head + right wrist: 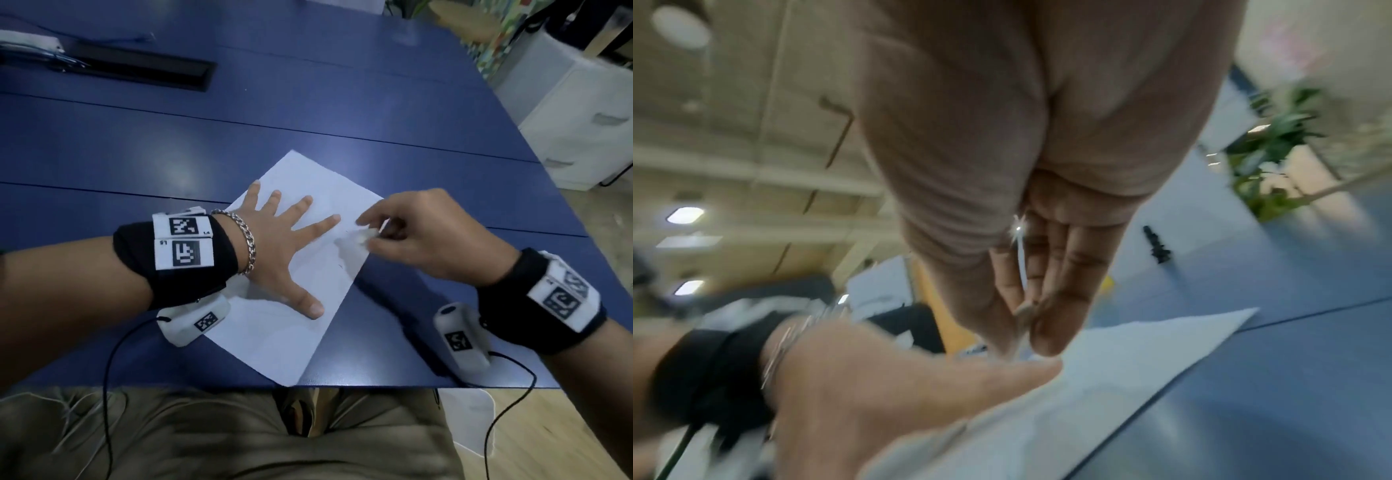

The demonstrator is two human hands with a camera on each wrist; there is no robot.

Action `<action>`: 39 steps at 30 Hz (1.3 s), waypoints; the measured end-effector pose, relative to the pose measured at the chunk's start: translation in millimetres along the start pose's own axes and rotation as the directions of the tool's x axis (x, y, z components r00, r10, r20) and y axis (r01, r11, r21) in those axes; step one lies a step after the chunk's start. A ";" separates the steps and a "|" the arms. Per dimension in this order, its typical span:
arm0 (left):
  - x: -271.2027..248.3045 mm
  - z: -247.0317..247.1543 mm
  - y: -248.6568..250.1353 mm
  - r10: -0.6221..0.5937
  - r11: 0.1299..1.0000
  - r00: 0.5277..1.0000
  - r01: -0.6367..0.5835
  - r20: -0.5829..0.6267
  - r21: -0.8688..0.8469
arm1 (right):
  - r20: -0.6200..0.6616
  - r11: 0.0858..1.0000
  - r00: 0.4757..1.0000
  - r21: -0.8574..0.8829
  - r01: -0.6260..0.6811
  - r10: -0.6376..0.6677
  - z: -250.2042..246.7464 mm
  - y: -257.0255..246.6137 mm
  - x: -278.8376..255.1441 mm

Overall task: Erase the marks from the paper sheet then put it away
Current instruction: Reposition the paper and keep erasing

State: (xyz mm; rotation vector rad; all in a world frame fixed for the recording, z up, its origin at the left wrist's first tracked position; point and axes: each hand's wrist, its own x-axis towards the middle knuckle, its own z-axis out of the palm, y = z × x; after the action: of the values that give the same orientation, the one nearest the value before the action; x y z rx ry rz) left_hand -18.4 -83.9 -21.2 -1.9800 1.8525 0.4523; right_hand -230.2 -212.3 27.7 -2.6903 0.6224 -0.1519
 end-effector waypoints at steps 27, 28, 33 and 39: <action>2.2 -17.2 -20.0 0.184 0.983 0.972 -0.180 0.148 -0.040 | 0.131 0.999 0.991 -0.033 -0.019 0.023 29.9 -12.3 12.4; 2.0 -17.7 -18.9 0.173 0.985 0.973 -0.170 0.156 -0.034 | 0.129 0.999 0.991 -0.042 -0.022 0.028 30.5 -14.0 11.7; 5.3 -20.6 -16.2 0.145 0.989 0.974 -0.143 0.174 -0.026 | 0.273 0.992 0.959 -0.074 0.101 -0.077 35.6 -37.4 -5.7; 4.5 -22.7 -14.1 0.136 0.991 0.975 -0.135 0.177 -0.018 | 0.136 0.994 0.990 -0.108 -0.012 0.027 28.6 -20.4 6.2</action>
State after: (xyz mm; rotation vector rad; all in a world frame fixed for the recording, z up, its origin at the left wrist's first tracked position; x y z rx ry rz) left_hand -4.7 -98.2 -2.7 -1.7600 1.8809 0.6527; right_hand -211.2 -188.5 9.1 -2.7672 0.6311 0.0737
